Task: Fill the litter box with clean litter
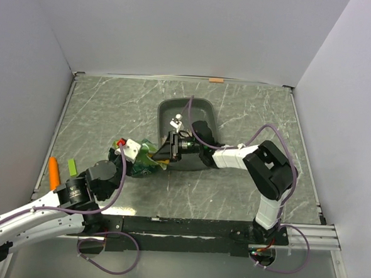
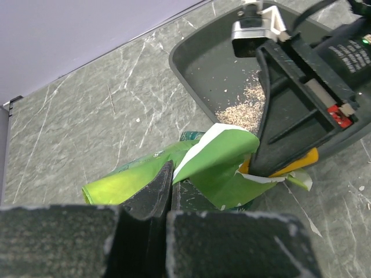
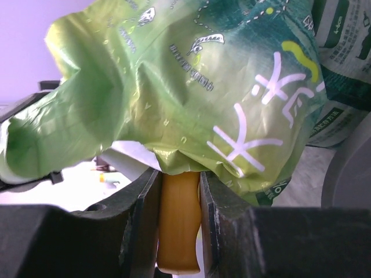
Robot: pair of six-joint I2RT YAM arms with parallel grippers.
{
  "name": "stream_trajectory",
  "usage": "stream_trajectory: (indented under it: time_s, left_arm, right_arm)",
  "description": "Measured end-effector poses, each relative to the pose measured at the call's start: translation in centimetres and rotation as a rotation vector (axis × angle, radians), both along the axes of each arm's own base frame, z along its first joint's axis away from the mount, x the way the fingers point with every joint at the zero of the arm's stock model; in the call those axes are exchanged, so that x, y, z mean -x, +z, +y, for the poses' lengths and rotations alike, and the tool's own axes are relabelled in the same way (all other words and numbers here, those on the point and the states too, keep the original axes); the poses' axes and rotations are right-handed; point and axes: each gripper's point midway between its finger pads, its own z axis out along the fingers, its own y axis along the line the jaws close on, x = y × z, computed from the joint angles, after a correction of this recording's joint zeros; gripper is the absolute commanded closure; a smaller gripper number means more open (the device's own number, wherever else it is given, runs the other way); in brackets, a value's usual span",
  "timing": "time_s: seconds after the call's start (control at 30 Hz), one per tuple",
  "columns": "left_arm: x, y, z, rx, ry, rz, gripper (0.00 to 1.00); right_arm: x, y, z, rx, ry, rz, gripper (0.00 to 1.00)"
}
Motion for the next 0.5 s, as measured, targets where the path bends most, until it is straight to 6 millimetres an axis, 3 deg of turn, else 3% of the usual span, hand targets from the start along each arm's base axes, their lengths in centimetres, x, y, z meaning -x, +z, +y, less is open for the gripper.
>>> stream_trajectory:
  time_s: [0.27, 0.5]
  left_arm:
    - [-0.3, 0.4, 0.1, 0.01, 0.027, -0.014, 0.99]
    - [-0.7, 0.5, 0.4, 0.01, 0.062, -0.022, 0.99]
  right_arm:
    - [0.6, 0.4, -2.1, -0.08, -0.036, 0.03, 1.0]
    - [1.2, 1.9, -4.5, -0.136, -0.061, 0.016, 1.0]
